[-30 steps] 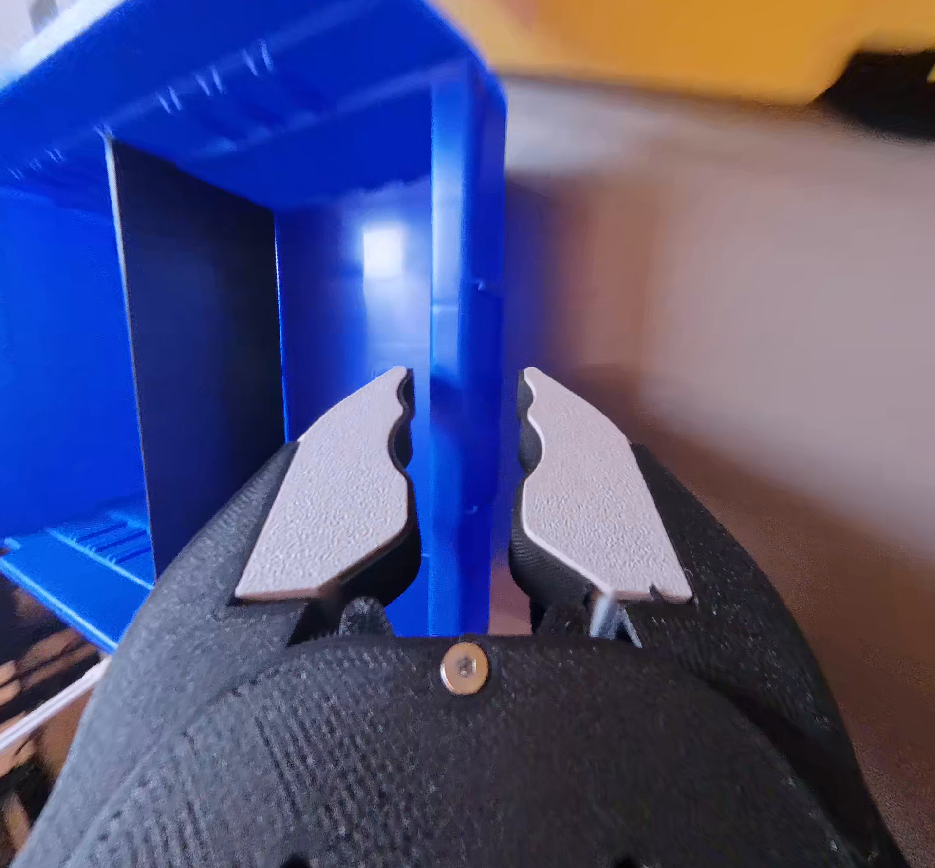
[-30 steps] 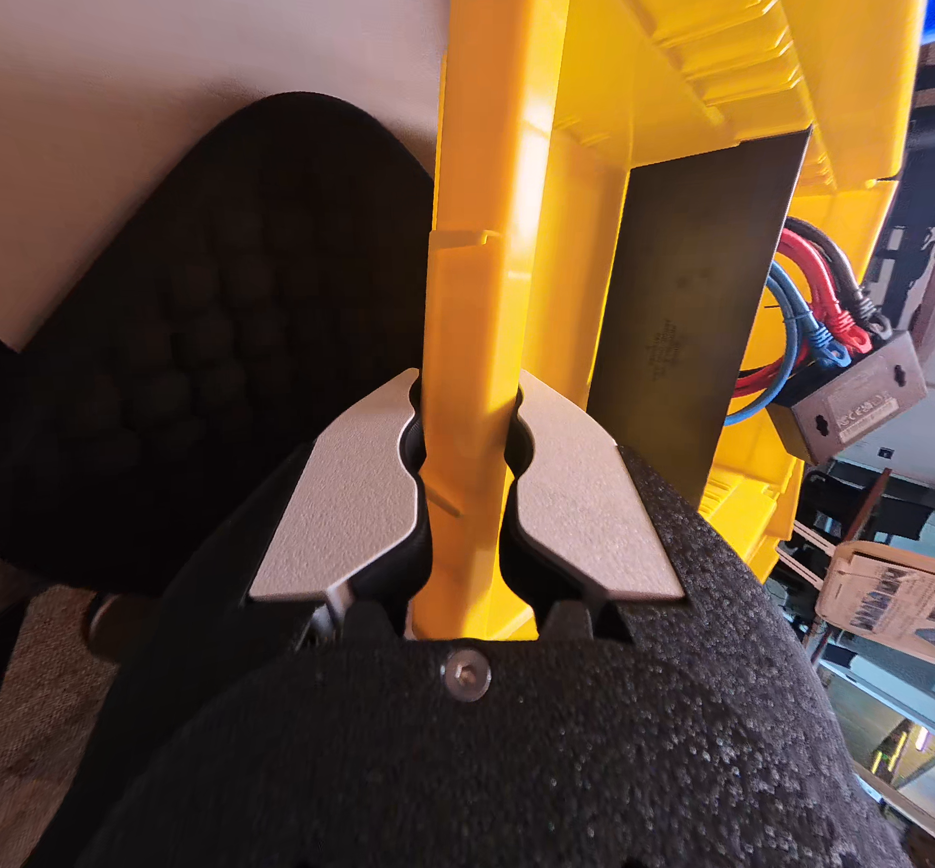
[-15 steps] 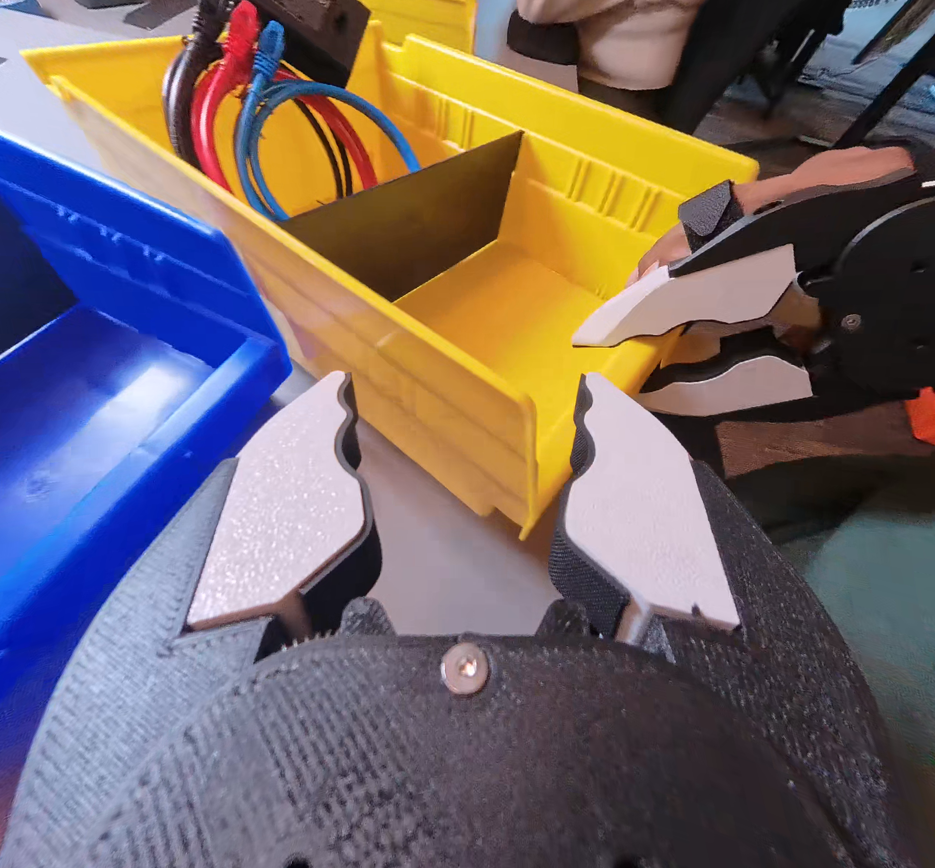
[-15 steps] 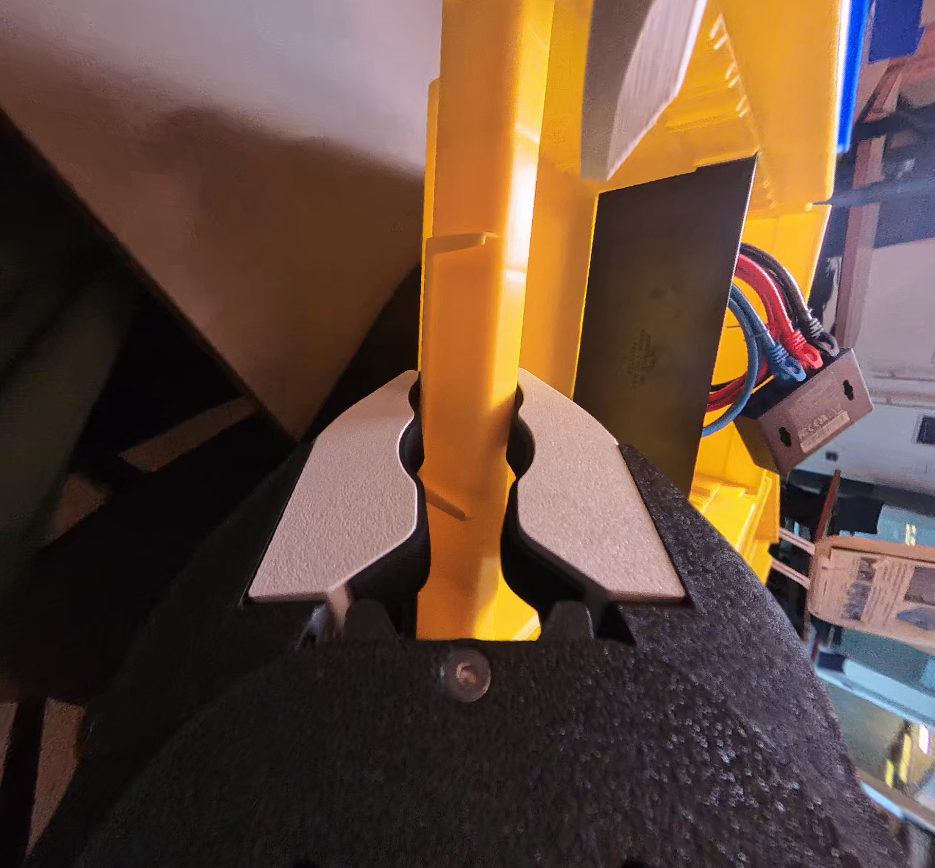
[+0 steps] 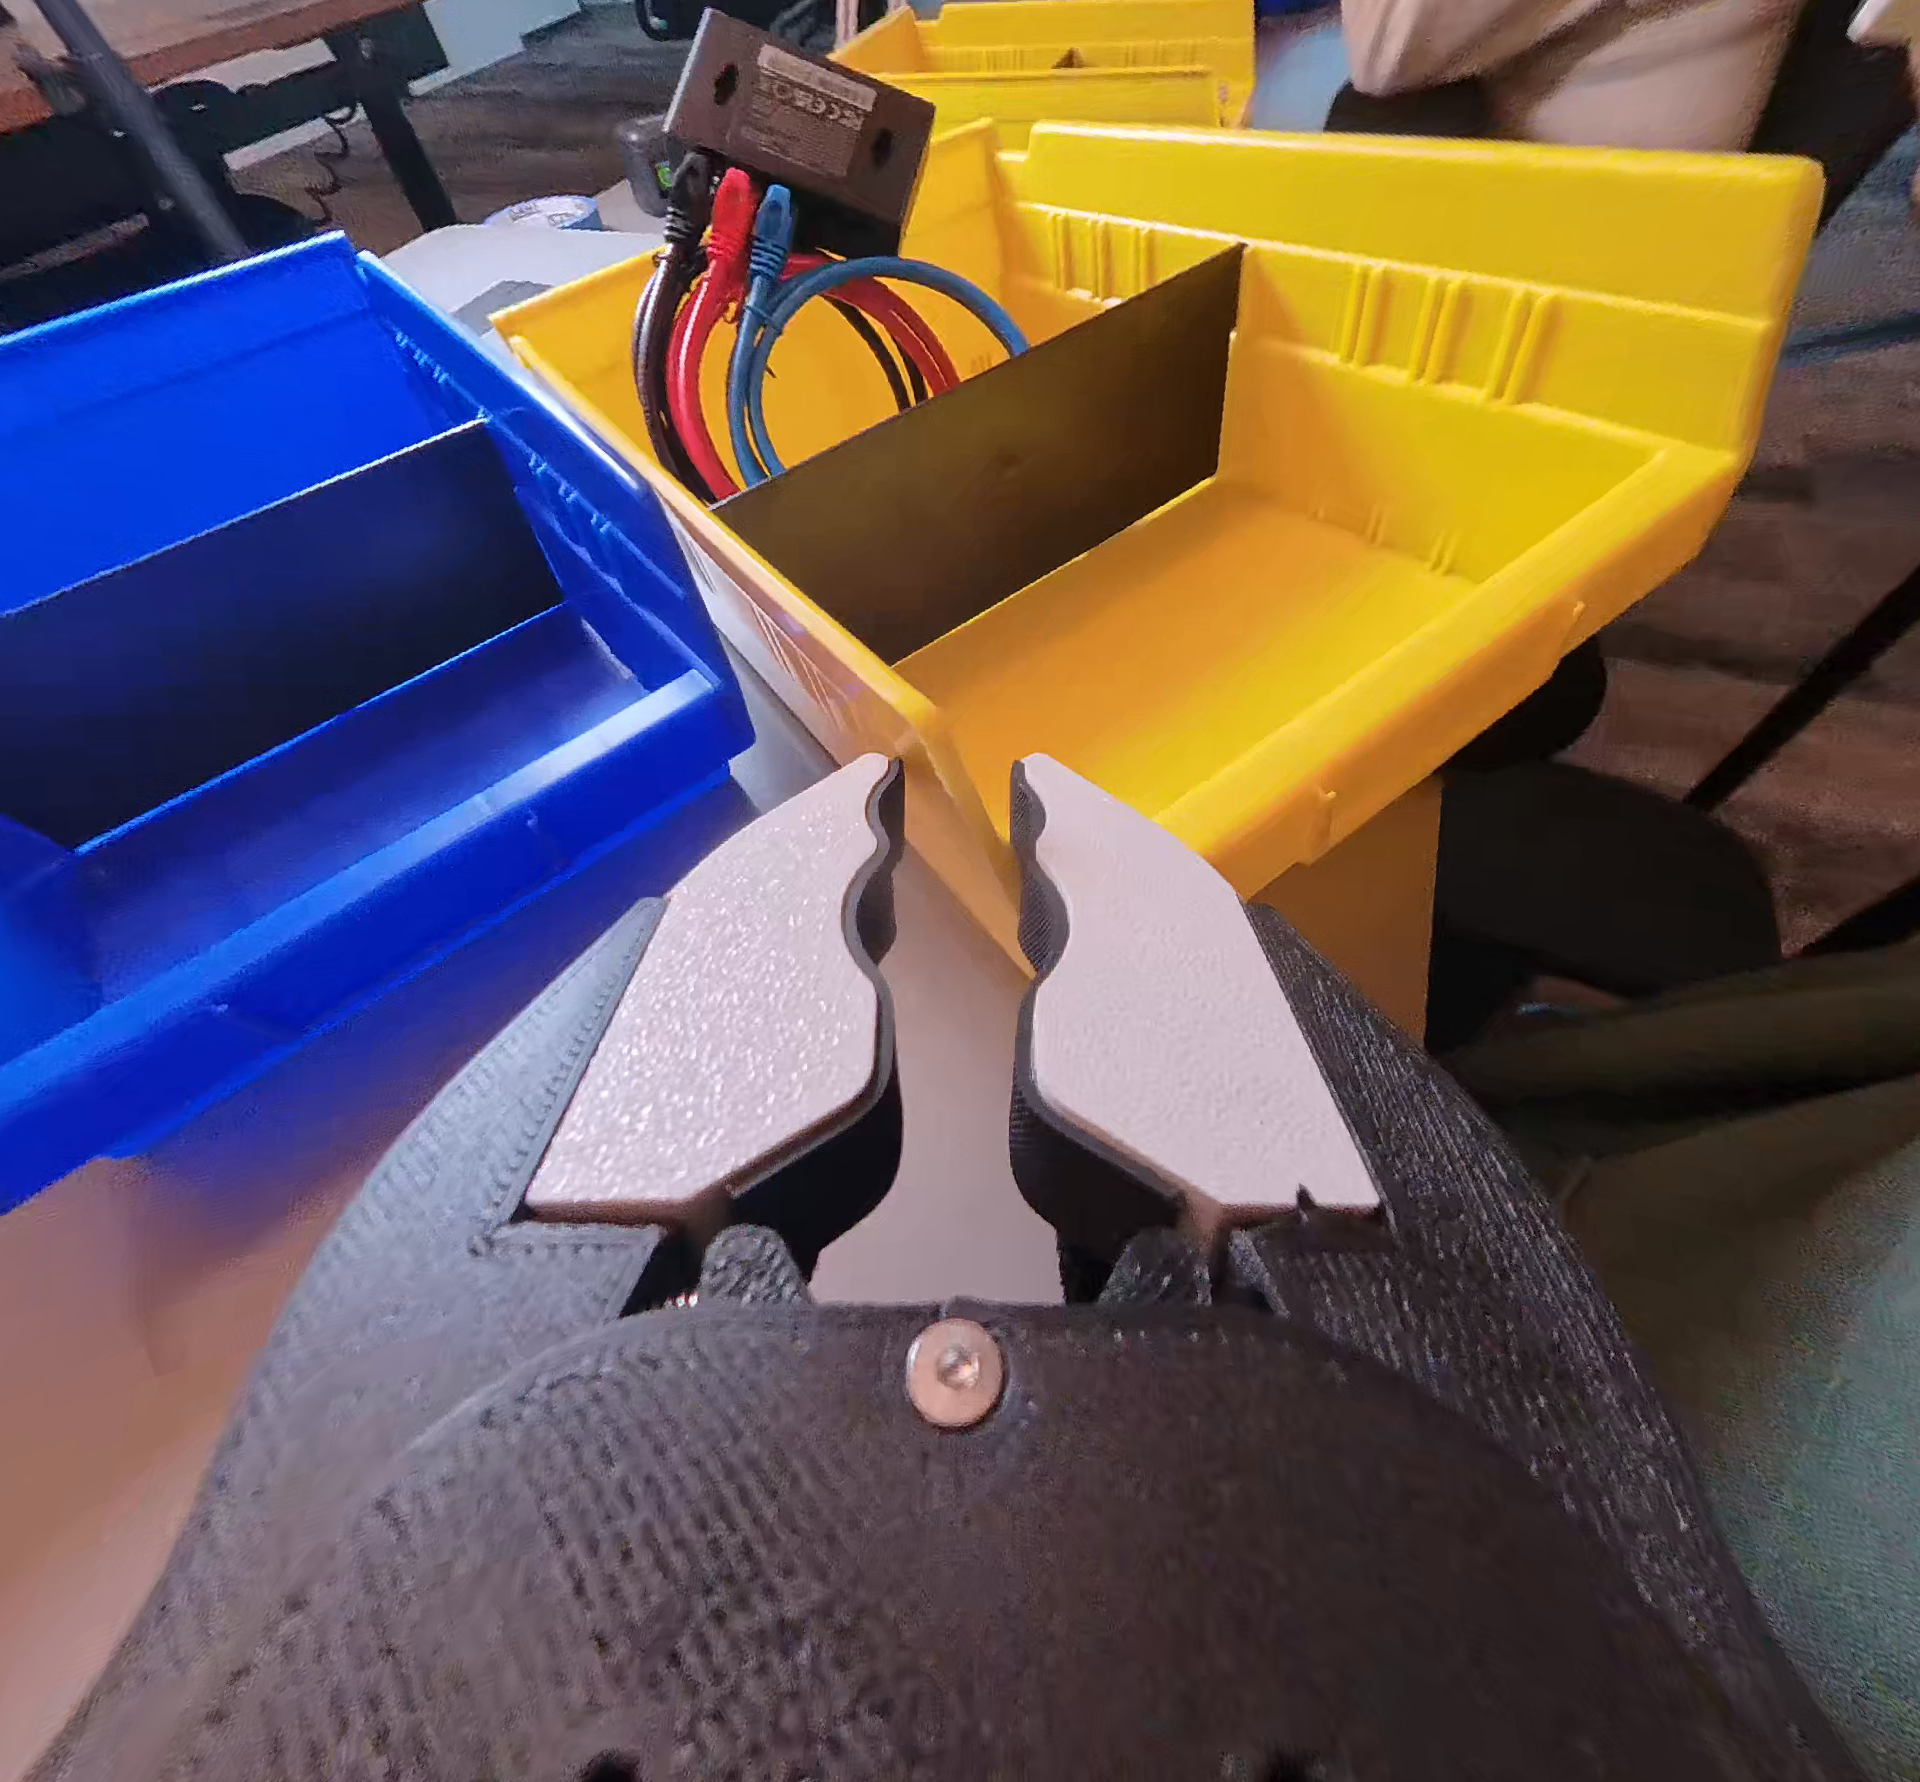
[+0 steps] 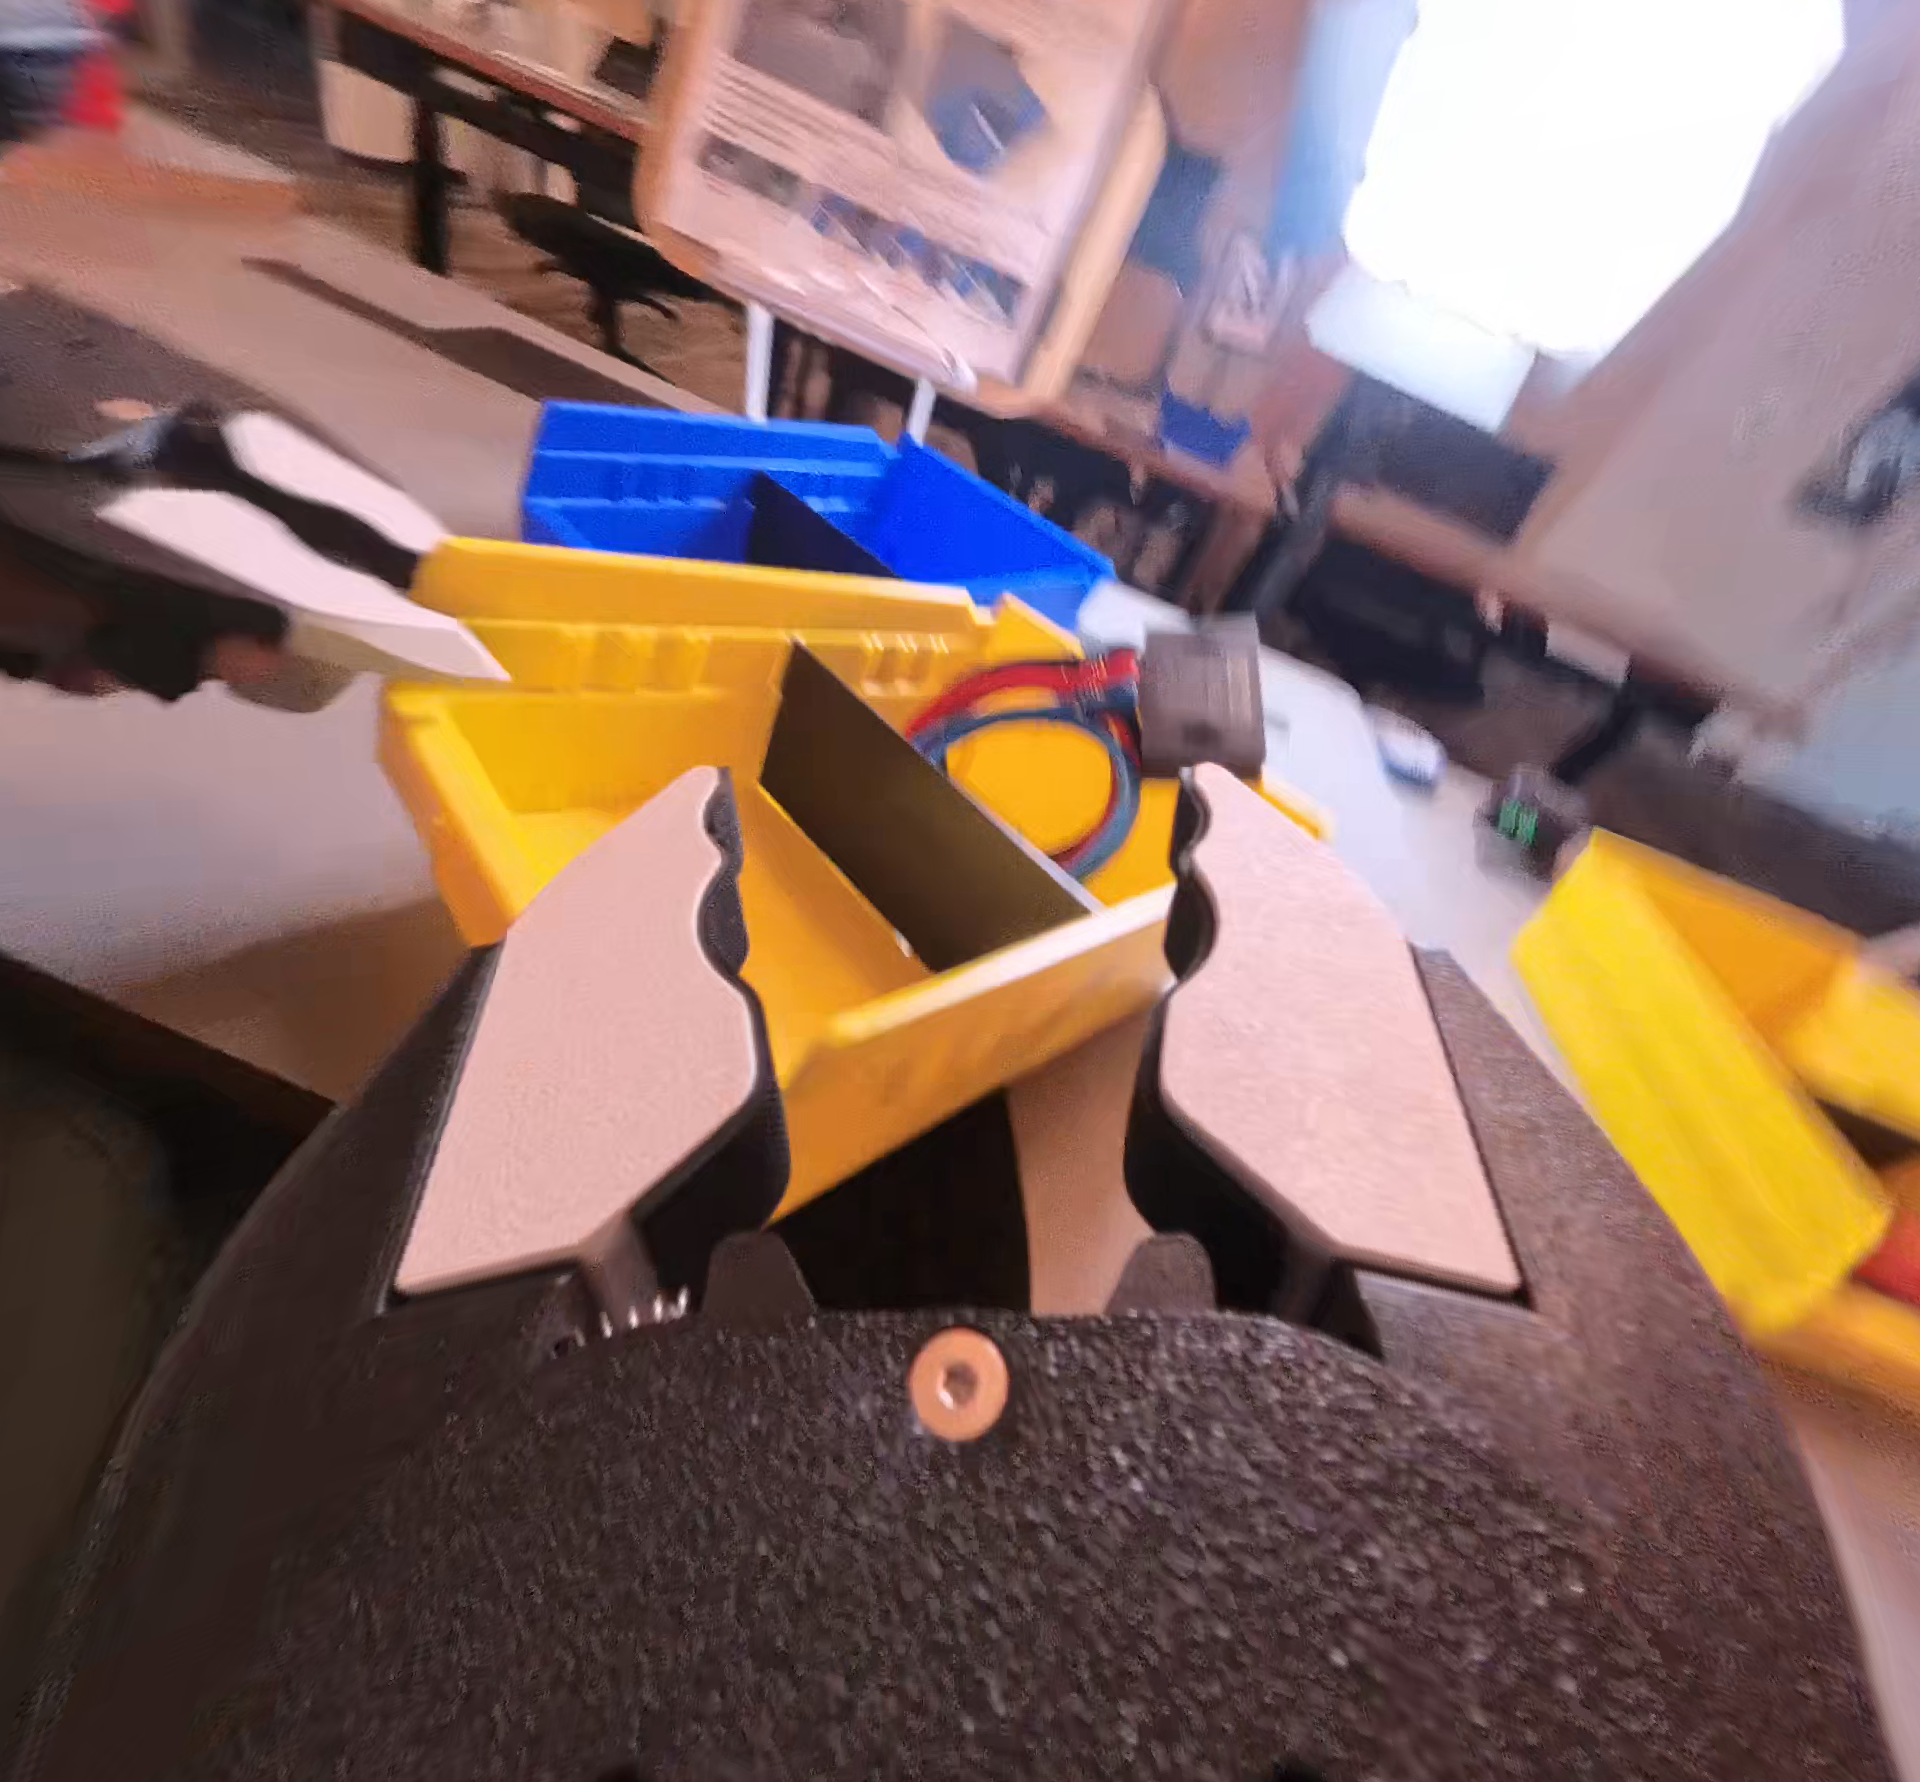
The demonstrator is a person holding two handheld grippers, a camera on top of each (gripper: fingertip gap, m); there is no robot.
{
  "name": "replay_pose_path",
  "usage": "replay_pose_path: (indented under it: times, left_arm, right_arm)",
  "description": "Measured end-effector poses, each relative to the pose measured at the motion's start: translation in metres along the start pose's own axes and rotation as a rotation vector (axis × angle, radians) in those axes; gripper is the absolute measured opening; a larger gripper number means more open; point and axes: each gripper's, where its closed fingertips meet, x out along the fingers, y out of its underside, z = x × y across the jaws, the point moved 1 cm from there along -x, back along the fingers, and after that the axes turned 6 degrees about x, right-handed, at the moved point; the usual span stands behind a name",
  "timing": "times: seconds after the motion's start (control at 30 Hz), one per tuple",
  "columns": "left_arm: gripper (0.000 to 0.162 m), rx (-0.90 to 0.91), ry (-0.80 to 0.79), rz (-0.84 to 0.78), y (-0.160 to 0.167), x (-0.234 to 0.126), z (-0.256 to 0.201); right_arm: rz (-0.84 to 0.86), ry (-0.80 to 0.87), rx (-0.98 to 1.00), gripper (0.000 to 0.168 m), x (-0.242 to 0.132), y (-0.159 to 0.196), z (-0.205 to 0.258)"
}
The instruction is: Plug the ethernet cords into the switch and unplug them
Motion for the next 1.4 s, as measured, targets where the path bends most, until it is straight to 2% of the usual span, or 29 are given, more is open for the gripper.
replay_pose_path:
  times: [0.1, 0.13, 0.2, 0.23, 0.27, 0.3, 0.4, 0.47, 0.63, 0.8, 0.93, 1.07, 1.17, 1.27, 1.4]
  left_arm:
    - [0.021, -0.025, -0.032, -0.011, 0.002, 0.003, 0.003]
    - [0.029, -0.027, -0.040, 0.001, 0.004, 0.007, 0.003]
    - [0.035, -0.064, -0.014, 0.001, 0.006, 0.018, -0.003]
    - [0.034, -0.041, -0.056, 0.020, 0.009, 0.022, 0.000]
    - [0.023, 0.032, -0.089, 0.017, 0.008, 0.024, 0.003]
    - [0.023, 0.044, -0.092, 0.012, 0.005, 0.026, 0.001]
    - [0.019, 0.193, -0.141, 0.023, -0.003, 0.031, -0.006]
    - [0.018, 0.226, -0.147, -0.012, -0.015, 0.030, -0.014]
    - [0.016, 0.309, -0.242, -0.127, -0.063, 0.001, -0.011]
    - [0.015, 0.386, -0.425, -0.184, -0.107, -0.069, 0.016]
    - [0.015, 0.370, -0.631, -0.131, -0.100, -0.149, 0.061]
    - [0.015, 0.325, -0.830, -0.019, -0.065, -0.236, 0.101]
    - [0.015, 0.300, -0.929, 0.075, -0.034, -0.289, 0.129]
    - [0.015, 0.257, -0.991, 0.184, 0.004, -0.327, 0.152]
    - [0.015, 0.160, -1.050, 0.284, 0.062, -0.358, 0.171]
  right_arm:
    - [0.198, 0.003, 0.238, 0.084, 0.010, 0.062, 0.002]
    - [0.244, -0.024, 0.299, 0.072, 0.016, 0.081, 0.012]
    - [0.214, 0.014, 0.346, 0.049, 0.024, 0.098, 0.014]
    - [0.178, 0.069, 0.289, 0.037, 0.021, 0.097, 0.008]
    - [0.155, 0.147, 0.175, 0.023, 0.016, 0.094, 0.000]
    - [0.143, 0.206, 0.059, 0.018, 0.013, 0.091, -0.005]
    - [0.099, 0.274, -0.060, 0.013, 0.002, 0.080, -0.016]
    - [0.060, 0.320, -0.128, 0.010, -0.007, 0.066, -0.025]
    - [-0.071, 0.332, -0.196, 0.010, -0.018, 0.016, -0.030]
    - [-0.267, 0.241, -0.220, 0.010, -0.001, -0.053, -0.008]
    - [-0.388, 0.034, -0.145, 0.012, 0.056, -0.102, 0.046]
    - [-0.432, -0.174, -0.071, 0.011, 0.129, -0.130, 0.122]
    - [-0.417, -0.284, -0.044, 0.010, 0.182, -0.136, 0.183]
    - [-0.359, -0.380, -0.015, 0.010, 0.227, -0.130, 0.237]
    - [-0.274, -0.491, -0.006, 0.008, 0.277, -0.109, 0.299]
